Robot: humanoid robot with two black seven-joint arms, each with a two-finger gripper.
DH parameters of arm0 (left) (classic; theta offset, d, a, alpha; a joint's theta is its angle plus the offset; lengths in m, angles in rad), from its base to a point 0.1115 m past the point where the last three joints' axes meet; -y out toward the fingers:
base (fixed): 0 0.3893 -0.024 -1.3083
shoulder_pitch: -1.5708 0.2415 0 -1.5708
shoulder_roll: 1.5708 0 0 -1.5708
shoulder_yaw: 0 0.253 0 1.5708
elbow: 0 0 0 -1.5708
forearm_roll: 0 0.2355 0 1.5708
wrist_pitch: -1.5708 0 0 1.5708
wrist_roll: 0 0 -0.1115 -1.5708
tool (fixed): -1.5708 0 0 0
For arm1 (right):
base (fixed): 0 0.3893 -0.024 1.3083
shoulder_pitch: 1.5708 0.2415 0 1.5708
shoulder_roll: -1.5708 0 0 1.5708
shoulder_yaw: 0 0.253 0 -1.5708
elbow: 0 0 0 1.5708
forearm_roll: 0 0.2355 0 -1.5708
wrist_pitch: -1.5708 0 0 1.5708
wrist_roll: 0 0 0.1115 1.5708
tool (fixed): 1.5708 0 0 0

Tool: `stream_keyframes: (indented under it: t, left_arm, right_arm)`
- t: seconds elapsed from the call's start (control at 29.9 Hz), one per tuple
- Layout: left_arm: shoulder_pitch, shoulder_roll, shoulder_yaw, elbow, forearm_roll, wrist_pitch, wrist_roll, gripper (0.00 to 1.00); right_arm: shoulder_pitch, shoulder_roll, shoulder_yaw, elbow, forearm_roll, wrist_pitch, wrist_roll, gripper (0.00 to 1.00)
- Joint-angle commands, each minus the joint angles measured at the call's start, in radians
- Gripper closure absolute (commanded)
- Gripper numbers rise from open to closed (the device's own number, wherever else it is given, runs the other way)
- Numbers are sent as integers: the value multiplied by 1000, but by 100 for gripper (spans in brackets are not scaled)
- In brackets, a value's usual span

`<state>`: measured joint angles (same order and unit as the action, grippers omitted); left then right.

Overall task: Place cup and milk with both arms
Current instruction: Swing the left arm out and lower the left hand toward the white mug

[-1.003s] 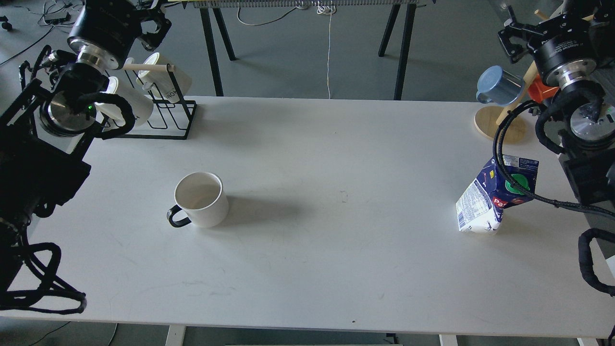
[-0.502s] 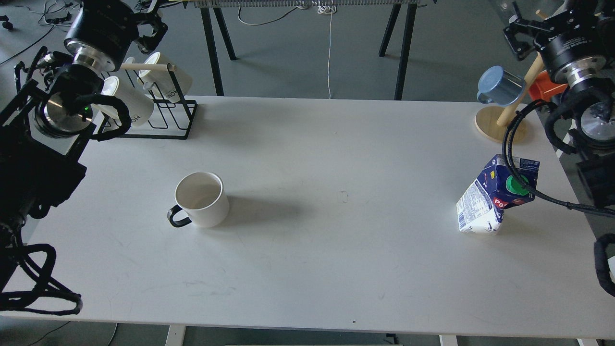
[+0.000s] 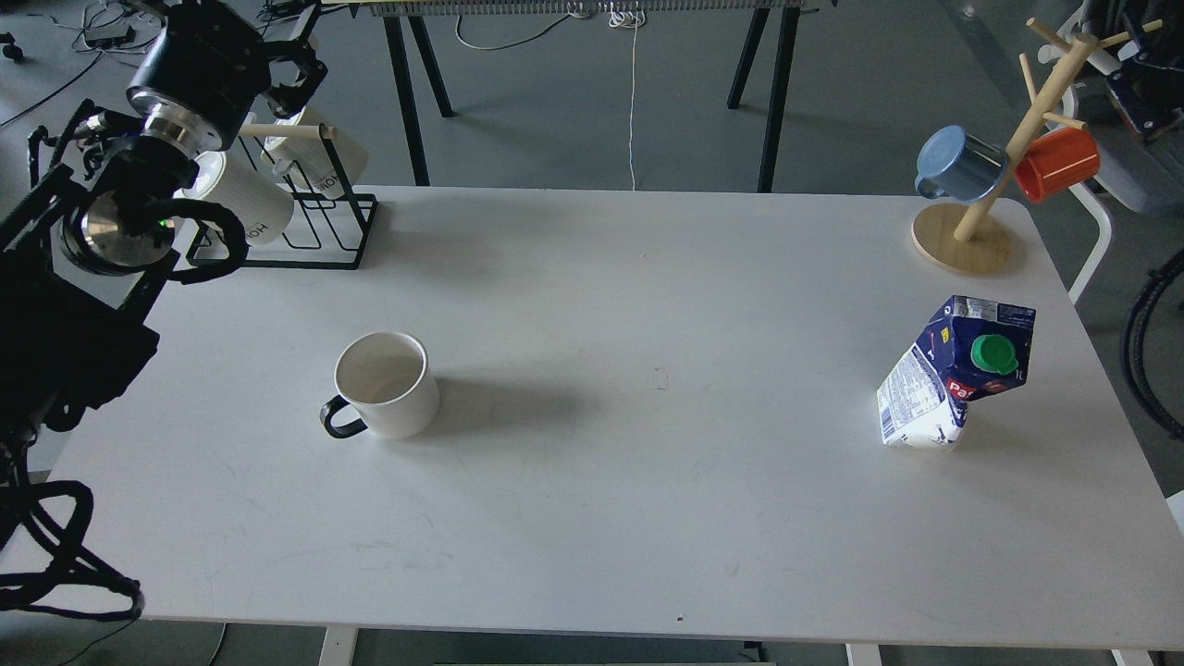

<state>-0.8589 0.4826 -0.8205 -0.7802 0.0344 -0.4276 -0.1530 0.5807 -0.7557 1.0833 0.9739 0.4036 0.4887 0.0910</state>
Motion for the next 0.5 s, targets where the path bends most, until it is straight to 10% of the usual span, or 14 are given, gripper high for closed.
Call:
stream_keyframes:
  t: [0.0,0.47]
  left_arm:
    - [-3,144,130,-143,102,-26,-2,1]
    - [3,505,301,-557,1025,-61,-14,10]
  right_arm:
    - [-4,9,9,-3,0,0,1,1]
    - [33,102,15,-27,-8,0,1,1]
